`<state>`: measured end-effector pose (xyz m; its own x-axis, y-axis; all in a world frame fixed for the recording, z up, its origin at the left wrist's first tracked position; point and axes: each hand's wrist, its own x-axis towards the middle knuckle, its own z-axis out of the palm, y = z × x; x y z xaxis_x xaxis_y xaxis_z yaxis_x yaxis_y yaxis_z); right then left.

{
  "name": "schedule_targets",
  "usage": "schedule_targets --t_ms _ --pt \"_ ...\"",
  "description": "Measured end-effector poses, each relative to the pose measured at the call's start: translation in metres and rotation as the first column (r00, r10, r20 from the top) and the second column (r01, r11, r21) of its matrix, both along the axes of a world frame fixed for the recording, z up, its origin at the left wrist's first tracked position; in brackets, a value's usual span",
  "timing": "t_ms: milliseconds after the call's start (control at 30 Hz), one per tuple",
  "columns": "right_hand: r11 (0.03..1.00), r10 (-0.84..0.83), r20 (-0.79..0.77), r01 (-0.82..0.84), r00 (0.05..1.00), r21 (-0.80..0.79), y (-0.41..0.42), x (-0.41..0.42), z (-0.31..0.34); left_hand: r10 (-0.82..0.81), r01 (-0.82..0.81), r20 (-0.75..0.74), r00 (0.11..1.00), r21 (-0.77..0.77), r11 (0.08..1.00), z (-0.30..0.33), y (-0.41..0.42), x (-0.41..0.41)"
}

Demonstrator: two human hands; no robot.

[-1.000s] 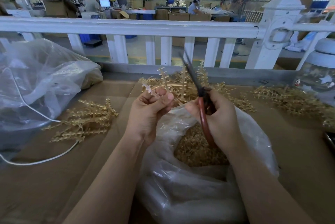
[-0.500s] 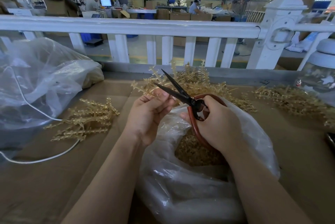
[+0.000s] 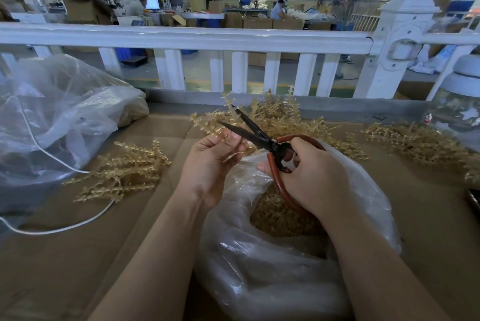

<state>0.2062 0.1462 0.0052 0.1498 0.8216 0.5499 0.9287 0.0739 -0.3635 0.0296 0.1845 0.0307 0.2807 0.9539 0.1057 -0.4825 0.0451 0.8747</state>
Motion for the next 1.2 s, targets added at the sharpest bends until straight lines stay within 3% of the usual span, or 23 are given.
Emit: schedule_targets --t_ms 233,533,767,1200 --pt "0.999 -0.015 0.026 0.014 1.000 0.044 -0.0028 -0.0017 0.0022 0.034 -0.034 0.003 0.999 -0.031 0.999 -0.0003 0.0007 0.0009" --pt "0.999 0.013 0.010 -0.014 1.000 0.035 -0.0059 -0.0033 0.0049 0.170 -0.155 -0.087 0.982 0.156 0.975 -0.0016 0.0032 0.0015" --pt "0.998 0.029 0.007 -0.030 1.000 0.050 -0.0074 -0.0046 0.0060 0.198 -0.160 -0.122 0.973 0.269 0.950 -0.0017 -0.0002 0.0020" --pt "0.993 -0.020 0.039 0.015 0.999 0.119 -0.0046 -0.0050 0.0026 0.179 -0.157 -0.080 0.981 0.228 0.961 -0.0019 0.0001 0.0040"
